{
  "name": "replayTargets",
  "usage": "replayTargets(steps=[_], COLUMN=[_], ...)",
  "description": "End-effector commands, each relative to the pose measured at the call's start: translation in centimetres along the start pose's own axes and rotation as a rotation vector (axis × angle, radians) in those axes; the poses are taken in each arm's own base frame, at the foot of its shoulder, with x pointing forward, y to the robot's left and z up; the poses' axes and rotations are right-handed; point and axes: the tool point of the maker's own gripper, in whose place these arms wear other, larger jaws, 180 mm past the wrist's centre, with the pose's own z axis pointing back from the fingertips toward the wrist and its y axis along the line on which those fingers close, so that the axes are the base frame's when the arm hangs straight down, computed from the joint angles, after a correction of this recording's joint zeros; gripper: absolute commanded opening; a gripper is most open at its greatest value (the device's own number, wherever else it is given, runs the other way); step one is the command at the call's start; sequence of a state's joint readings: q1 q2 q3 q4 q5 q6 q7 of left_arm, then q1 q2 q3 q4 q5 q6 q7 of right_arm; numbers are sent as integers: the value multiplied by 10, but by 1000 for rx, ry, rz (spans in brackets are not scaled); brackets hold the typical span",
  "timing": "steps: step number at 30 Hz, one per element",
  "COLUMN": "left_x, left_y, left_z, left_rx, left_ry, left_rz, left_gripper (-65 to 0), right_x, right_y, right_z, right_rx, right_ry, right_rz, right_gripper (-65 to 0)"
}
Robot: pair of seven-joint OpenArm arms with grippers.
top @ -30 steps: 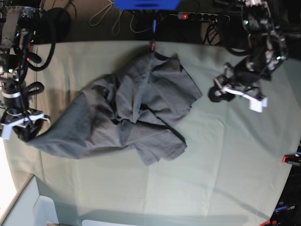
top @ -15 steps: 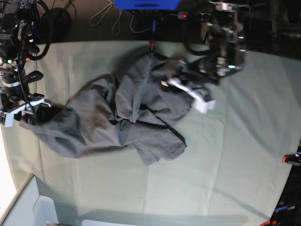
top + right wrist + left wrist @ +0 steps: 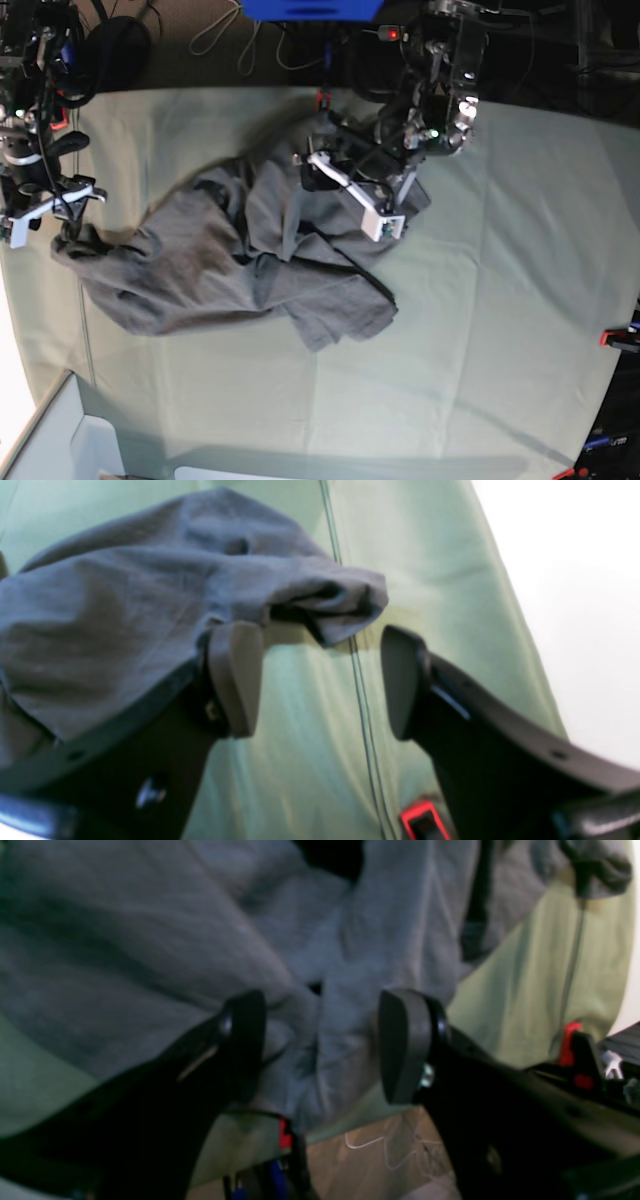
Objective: Layout the t-shirt on the table in an organized manner, then fold the t-shirt properly
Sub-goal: 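Grasp another shirt edge with the left gripper and stretch it outward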
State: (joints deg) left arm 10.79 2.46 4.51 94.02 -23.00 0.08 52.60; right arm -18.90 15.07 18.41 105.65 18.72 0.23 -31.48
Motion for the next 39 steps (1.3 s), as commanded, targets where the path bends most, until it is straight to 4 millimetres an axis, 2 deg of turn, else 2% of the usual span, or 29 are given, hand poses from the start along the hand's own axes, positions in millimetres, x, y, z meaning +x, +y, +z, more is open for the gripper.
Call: replayTargets(steps=[1,7,10,12,19,23,25,29,31,32,34,39], left_x=[15,21,19,23,8,1,2,15,34,45,69,126], left_y=[15,81,104,108,114,117,117,113,107,108,118,169], left_z=[7,17,19,14,-12,-18,-17,-7,4,12,35,94], left_rx=[31,162,203,206,209,216,213,207,197,201,231,345], left_ry=[-46,-71,-68,-63,3,-5,-10,-63,-116,-149,-233,-429], left_rz=[-3,105,156,167,223,232,229,215,186,166,140,196], left_gripper=[-300,-299,-298,-298,-299,-305,-362,-640,-649,-635,-650,-650], right_x=[16,16,16,16,16,16,16,16,17,17,17,17], right_y=[-2,0,0,1,1,1,1,1,1,1,1,1], right_z=[2,2,2,1,0,0,0,0,0,0,0,0], right_rx=[0,4,5,6,5,5,5,5,5,5,5,5], right_ry=[-53,-53,-54,-55,-54,-54,-54,-55,-57,-57,-58,-58], right_rz=[12,13,13,12,11,11,11,10,10,10,10,10], right_gripper=[-269,-269,-269,-269,-269,-269,-269,-269,-269,-269,-269,-269])
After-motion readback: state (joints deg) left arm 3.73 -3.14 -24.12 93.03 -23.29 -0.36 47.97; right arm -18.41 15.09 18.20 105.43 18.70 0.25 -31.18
